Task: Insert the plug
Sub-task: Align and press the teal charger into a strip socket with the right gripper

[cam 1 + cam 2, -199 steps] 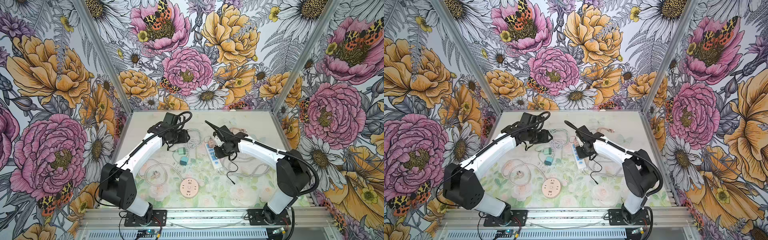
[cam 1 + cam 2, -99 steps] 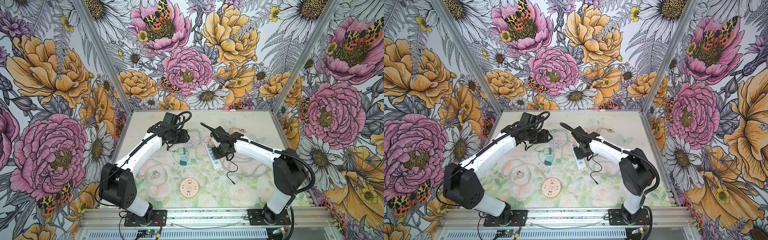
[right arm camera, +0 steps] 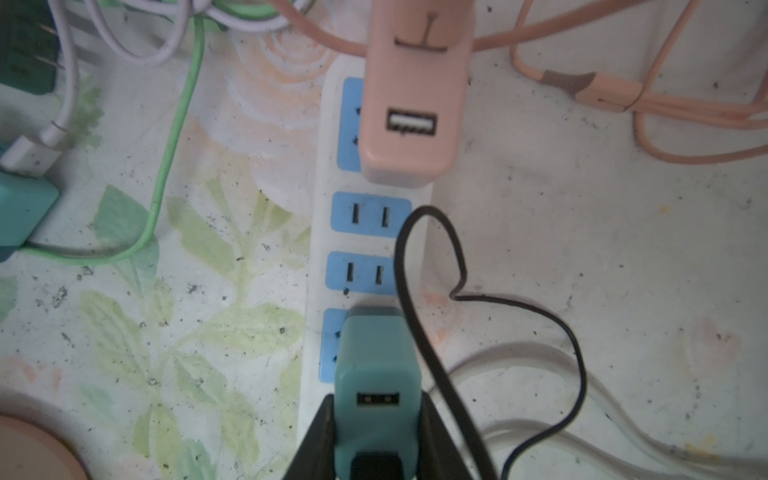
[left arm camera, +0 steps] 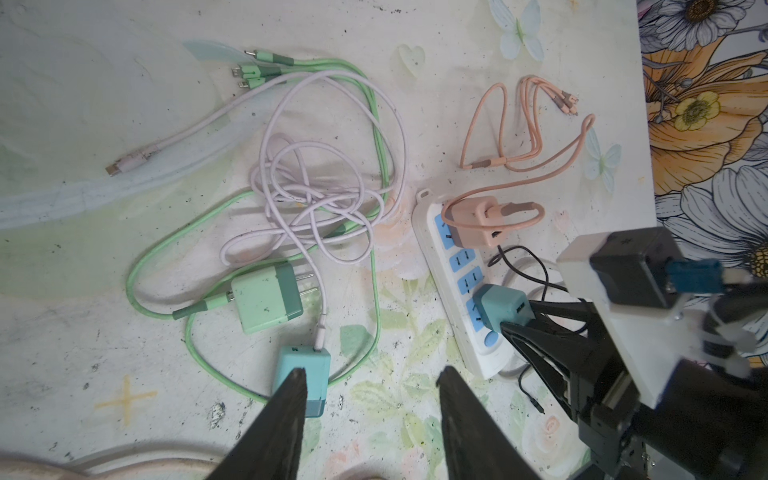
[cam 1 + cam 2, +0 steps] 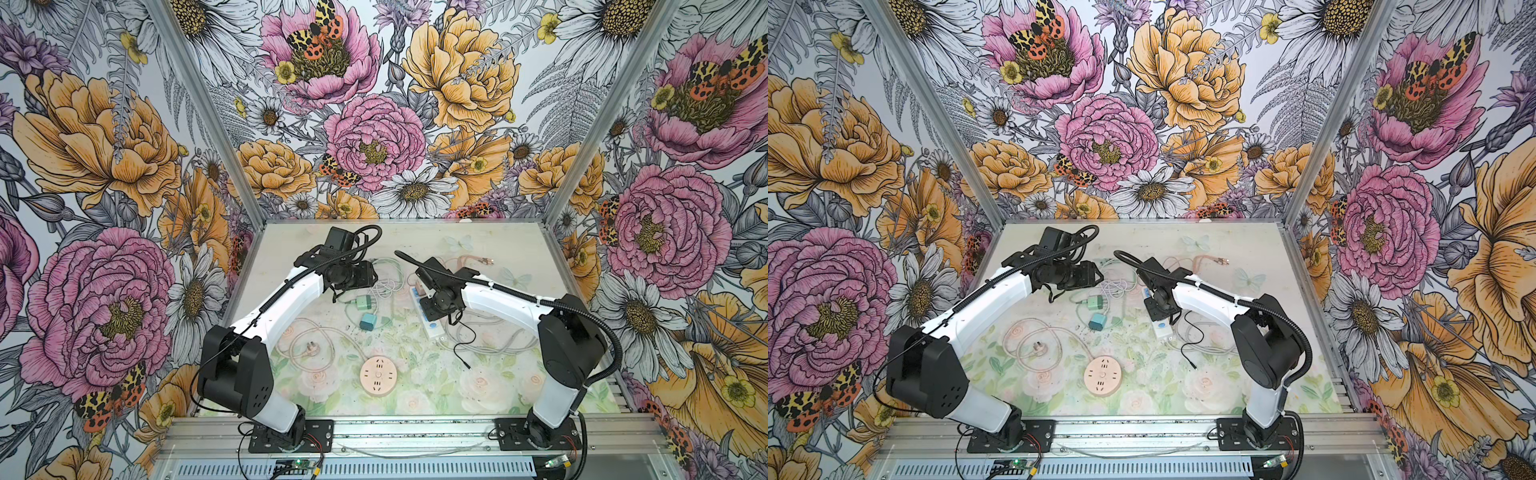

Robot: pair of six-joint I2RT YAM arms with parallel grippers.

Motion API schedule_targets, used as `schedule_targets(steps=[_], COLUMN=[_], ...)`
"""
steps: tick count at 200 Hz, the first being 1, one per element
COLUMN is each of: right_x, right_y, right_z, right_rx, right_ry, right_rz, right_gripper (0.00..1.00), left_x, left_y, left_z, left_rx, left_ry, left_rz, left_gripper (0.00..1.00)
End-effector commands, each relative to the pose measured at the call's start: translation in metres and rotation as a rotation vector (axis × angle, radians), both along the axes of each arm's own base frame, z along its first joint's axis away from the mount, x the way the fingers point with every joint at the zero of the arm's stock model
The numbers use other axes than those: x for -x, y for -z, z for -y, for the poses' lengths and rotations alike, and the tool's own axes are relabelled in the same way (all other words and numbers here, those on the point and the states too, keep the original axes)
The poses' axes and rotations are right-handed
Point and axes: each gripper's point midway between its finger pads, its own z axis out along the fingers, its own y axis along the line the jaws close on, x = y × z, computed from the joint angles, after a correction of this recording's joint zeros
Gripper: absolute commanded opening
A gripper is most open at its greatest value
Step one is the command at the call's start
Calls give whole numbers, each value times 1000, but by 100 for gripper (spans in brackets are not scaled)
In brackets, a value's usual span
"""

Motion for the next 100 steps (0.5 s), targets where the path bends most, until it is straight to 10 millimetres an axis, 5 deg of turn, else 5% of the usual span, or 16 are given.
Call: schedule_targets(steps=[1, 100], right_x=[39, 27], right_y=[61, 36], right_z=[44, 108], right_rx=[186, 183], right_ry=[63, 310], right_rz=[-173, -95], right_gripper=[0, 0], left_x=[-1, 3], left_y=[-2, -6], left_z=[0, 2], left_rx=[16, 15], left_ry=[6, 13], left_rz=[12, 22], left_gripper=[53, 54])
